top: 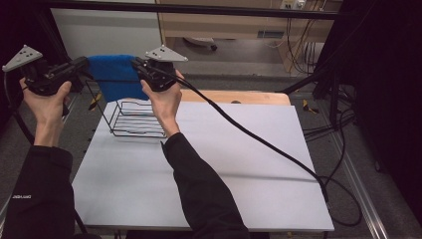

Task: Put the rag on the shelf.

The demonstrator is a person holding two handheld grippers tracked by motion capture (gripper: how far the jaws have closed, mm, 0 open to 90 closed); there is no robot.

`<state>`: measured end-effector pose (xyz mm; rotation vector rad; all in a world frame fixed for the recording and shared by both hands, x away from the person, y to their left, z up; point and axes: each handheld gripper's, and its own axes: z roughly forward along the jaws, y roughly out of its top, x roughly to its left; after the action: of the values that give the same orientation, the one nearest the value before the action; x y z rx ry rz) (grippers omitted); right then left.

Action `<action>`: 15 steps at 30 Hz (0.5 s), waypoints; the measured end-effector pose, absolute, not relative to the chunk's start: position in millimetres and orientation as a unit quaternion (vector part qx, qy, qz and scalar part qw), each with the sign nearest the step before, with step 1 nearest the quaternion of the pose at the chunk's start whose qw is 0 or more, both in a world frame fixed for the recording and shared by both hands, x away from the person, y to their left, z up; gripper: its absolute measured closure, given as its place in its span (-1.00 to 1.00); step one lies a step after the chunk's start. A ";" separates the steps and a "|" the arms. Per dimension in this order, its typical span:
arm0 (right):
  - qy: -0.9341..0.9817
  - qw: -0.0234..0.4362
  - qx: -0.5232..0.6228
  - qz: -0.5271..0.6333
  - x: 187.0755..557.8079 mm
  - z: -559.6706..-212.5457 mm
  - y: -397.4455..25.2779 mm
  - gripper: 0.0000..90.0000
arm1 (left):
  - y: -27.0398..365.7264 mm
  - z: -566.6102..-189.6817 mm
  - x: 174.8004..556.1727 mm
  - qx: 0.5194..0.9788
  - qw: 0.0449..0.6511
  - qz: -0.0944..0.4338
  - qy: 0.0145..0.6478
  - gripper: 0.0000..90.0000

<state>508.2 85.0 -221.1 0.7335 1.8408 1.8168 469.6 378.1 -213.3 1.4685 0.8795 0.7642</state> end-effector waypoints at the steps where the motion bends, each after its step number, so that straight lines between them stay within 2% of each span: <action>1: 0.669 0.227 0.265 0.657 507.1 -221.4 85.1 0.86 | 378.5 -213.6 468.4 0.632 0.592 0.327 0.378 0.92; 15: 0.694 0.224 0.262 0.632 494.0 -221.6 84.4 0.84 | 379.1 -224.4 451.0 0.656 0.576 0.319 0.369 0.91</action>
<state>494.0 84.4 -221.6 0.7244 1.9165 1.7441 451.0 379.1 -224.4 1.5360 0.8638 0.7479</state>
